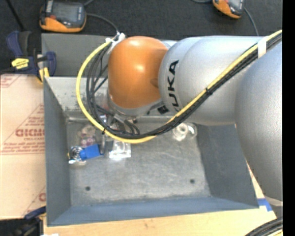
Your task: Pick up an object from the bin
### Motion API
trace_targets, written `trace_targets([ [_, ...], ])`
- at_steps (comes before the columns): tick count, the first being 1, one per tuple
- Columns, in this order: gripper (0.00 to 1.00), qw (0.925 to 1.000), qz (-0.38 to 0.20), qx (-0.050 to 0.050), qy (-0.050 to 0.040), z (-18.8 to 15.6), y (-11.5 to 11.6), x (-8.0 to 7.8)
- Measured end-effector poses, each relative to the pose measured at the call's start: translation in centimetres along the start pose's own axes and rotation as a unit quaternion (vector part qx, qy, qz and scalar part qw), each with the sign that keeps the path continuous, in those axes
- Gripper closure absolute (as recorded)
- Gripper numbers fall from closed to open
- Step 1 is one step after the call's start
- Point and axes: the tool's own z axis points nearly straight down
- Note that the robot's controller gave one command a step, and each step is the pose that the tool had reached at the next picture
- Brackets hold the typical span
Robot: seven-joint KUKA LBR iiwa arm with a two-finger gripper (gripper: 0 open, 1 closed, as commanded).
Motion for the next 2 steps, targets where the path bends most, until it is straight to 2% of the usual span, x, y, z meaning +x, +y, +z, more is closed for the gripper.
trace_targets([
  [1, 1.0, 0.993, 0.118, 0.002, 0.0069, 5.9, 3.2, 1.8],
  [2, 1.0, 0.9929, 0.119, 0.0, 0.0002, -2.2, 2.5, 0.6],
])
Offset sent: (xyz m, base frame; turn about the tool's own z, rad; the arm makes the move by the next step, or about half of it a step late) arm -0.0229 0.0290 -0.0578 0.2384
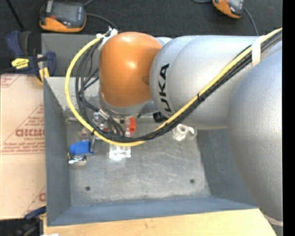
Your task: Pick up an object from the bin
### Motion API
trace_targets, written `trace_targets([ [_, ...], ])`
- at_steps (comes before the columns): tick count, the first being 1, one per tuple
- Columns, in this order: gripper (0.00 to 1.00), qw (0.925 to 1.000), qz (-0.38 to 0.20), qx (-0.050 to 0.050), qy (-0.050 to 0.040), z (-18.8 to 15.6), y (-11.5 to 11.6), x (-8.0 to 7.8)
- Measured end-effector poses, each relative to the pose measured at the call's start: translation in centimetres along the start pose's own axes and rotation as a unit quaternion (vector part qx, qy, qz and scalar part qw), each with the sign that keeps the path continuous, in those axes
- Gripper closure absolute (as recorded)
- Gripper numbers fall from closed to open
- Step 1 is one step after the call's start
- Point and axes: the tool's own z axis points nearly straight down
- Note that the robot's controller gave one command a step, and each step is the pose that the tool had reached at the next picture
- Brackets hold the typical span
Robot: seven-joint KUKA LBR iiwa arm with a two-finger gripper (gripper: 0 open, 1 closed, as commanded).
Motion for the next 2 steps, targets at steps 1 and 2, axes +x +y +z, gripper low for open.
trace_targets([
  [1, 1.0, 1.0, -0.001, 0.002, 0.004, 0.49, -0.1, 0.18],
  [2, 1.0, 0.9552, -0.296, 0.0, 0.0027, 0.44, -0.13, 0.11],
])
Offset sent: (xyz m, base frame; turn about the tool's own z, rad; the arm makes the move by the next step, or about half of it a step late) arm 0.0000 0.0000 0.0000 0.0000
